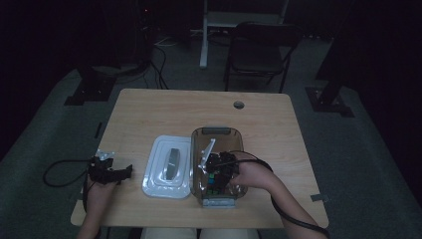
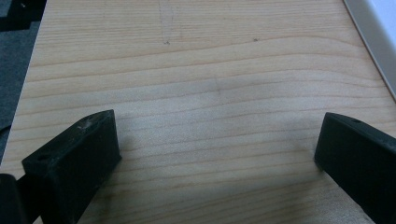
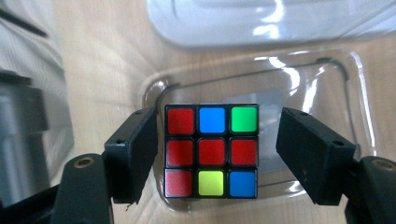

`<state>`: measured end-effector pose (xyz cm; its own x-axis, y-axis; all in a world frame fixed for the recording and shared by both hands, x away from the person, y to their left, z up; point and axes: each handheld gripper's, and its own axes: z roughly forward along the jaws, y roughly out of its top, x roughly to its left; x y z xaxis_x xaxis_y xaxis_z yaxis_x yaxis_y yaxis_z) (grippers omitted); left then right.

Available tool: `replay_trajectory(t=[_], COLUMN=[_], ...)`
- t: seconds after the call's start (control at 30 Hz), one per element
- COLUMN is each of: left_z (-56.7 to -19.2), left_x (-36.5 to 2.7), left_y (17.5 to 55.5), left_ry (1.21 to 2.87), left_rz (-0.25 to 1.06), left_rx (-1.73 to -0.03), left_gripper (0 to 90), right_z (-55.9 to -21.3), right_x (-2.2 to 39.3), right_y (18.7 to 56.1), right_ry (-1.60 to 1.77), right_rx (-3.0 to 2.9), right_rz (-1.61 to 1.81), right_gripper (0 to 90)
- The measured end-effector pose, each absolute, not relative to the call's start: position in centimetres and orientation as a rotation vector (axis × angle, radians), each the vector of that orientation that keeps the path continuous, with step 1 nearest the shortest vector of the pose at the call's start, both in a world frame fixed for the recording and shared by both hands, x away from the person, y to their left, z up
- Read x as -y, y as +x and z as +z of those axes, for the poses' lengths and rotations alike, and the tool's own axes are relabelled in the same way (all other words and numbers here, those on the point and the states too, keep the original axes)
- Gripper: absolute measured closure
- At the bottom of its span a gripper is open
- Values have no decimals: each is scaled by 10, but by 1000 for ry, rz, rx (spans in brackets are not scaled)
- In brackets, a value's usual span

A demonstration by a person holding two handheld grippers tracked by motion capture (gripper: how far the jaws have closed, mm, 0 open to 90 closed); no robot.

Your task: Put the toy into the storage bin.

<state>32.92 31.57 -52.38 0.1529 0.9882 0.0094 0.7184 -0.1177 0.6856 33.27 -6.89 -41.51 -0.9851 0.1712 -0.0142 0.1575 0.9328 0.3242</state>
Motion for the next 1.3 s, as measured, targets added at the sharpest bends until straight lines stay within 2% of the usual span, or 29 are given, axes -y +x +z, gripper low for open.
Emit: replay_trajectory(t=[0.1,0.53,0.83,1.3], left_z=[-524,-524,-524,-524], left_x=[-316,-316,-316,-316], left_y=[329,329,329,329], left_ry=[1898,1898,1898,1898], left_rz=[653,653,652,653], left_rx=[-1621,-1621,-1621,-1621], left_gripper=[6,6,6,6], right_z=[-410,-399,-393,-393], right_x=[75,111,137,181], right_y=[334,338,336,332], right_ry=[276,500,661,856], right_rx=[-3034,-2845,-2654,-2319], right_rz=[566,888,1154,1322], right_gripper=[280,135,129,113])
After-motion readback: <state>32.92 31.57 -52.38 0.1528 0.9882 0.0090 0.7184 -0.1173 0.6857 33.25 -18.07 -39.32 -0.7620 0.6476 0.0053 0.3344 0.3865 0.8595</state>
